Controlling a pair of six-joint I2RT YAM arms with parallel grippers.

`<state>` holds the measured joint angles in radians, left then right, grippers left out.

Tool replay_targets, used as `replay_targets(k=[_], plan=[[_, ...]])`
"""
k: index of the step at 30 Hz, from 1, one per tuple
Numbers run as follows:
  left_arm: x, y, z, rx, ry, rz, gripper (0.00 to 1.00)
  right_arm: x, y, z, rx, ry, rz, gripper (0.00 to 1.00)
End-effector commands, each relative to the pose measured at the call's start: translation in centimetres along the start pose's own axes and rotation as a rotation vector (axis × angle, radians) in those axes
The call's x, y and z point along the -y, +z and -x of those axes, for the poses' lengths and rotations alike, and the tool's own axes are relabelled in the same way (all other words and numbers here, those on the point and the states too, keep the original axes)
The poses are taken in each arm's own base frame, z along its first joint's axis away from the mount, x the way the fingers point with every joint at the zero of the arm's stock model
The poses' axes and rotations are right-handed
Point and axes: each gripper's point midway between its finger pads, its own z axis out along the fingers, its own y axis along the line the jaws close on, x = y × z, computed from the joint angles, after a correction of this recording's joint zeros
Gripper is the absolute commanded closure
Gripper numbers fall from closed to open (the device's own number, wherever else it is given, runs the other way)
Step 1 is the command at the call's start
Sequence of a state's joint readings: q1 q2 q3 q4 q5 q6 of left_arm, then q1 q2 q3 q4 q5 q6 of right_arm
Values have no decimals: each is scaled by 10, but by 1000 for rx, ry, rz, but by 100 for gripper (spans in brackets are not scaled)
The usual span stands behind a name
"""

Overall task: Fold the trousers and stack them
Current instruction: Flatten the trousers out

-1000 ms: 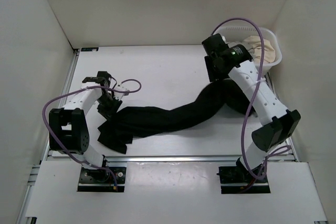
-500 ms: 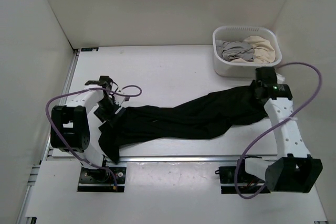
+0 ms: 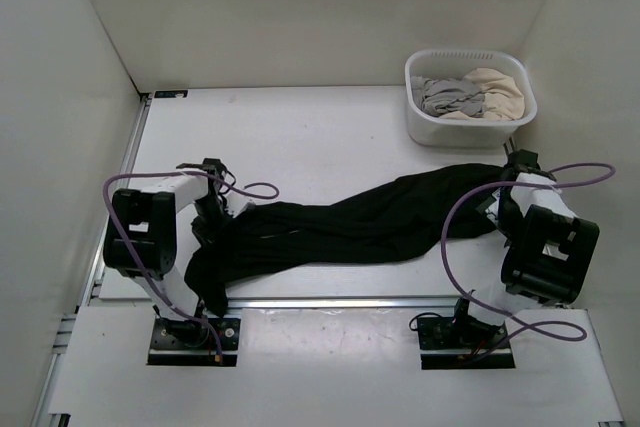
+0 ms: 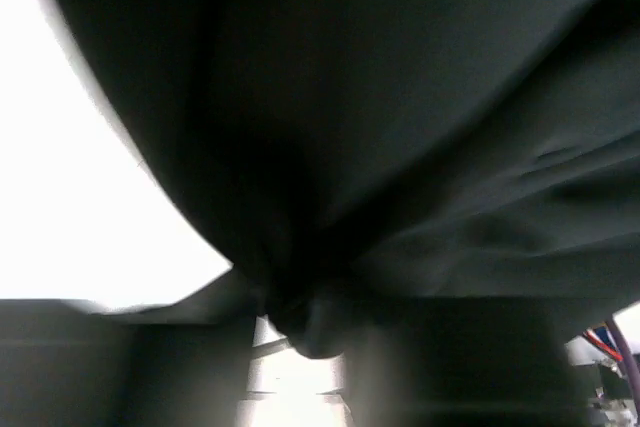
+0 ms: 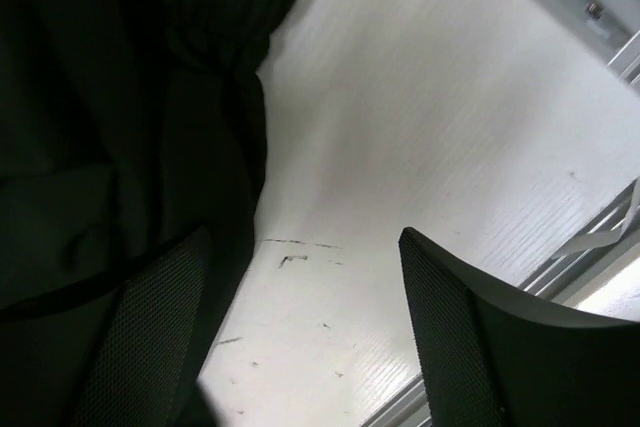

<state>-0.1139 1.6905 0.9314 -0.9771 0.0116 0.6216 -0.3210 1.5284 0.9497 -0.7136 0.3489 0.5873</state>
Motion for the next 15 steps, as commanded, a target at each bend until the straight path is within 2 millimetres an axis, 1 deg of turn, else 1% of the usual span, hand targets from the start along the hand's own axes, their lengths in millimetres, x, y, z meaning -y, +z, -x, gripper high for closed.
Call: replay_targets(k=[1,2,3,4,5,6,7,9,10,12,13,14,15], plan=[[10,18,25,85,-17,-86,86,4,6,3,34,57,-3,20],[6,18,22,66,-29,-59,86,6,10,3,37,68,-4,20],[-3,13,29,81,-40,-23,86,7,10,10,65,94,9,20],[-12,6,34,105,-39,21,86,7,13,9,59,104,21,20],[-20,2,35,104,-58,51,86,5,11,14,72,120,43,20],[-39,-13,42,131,-72,127,86,4,9,21,84,146,71,20],[-49,-20,44,138,-84,159,86,3,7,24,99,150,80,21],[-70,-35,46,153,-127,228,86,8,6,30,121,202,86,22],[-83,-49,55,186,-140,265,86,3,3,36,145,209,113,23],[-96,-59,59,199,-157,301,86,-4,-1,41,156,214,159,23],[-106,-67,65,219,-159,318,84,-9,3,39,142,211,171,23],[-109,-68,68,222,-159,320,82,-14,4,41,141,211,196,26],[-112,-70,72,228,-160,324,78,-20,10,36,108,203,215,26]])
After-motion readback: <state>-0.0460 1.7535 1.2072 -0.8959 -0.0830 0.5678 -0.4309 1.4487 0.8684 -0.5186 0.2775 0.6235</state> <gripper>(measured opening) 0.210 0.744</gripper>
